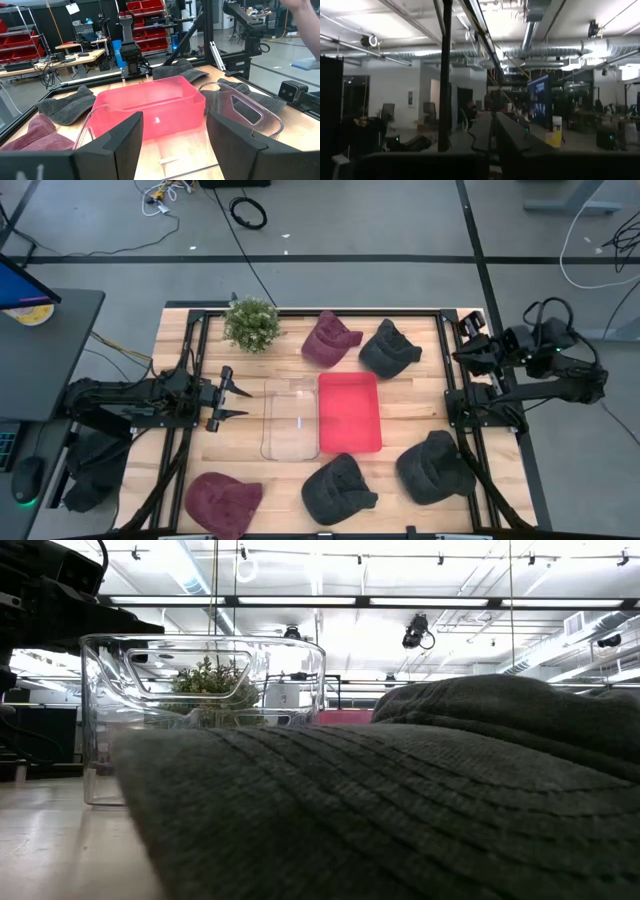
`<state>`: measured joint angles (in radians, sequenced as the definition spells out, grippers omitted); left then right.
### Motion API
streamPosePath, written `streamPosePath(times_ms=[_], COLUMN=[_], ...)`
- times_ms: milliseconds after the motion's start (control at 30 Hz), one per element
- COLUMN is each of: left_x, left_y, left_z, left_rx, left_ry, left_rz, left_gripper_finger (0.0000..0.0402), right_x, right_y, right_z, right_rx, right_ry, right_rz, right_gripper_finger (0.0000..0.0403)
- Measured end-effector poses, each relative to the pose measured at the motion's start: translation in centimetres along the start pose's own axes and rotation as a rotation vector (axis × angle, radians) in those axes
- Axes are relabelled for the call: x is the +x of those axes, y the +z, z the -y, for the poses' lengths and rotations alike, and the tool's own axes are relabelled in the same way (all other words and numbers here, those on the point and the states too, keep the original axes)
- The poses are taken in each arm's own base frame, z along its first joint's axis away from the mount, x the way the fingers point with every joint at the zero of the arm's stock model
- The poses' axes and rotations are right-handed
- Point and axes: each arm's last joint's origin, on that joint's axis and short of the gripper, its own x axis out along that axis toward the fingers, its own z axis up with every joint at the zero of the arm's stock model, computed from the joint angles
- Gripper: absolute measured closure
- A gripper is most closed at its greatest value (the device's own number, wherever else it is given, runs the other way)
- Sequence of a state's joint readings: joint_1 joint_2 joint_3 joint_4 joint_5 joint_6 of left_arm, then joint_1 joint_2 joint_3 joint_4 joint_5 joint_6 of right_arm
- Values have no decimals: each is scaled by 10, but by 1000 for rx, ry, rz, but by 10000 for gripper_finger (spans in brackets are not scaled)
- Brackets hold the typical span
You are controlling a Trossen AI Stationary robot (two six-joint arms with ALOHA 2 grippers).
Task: Pick & Place hat
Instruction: Put the bottom right black cap in the red bin
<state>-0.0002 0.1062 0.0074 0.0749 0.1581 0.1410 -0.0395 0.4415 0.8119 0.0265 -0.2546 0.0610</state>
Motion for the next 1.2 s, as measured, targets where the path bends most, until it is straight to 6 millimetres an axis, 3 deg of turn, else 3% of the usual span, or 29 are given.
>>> streamPosePath(times_ms=[567,1200], left_x=[0,0], left_y=[0,0], left_z=[0,0], left_rx=[0,0], left_ry=[0,0], left_rz=[0,0], left_gripper_finger=[179,179], right_x=[28,65], right_y=[2,18], right_z=[3,-27], right_rx=[72,80], right_ry=[46,325], right_rz=[-154,-203], right_gripper_finger=[376,376])
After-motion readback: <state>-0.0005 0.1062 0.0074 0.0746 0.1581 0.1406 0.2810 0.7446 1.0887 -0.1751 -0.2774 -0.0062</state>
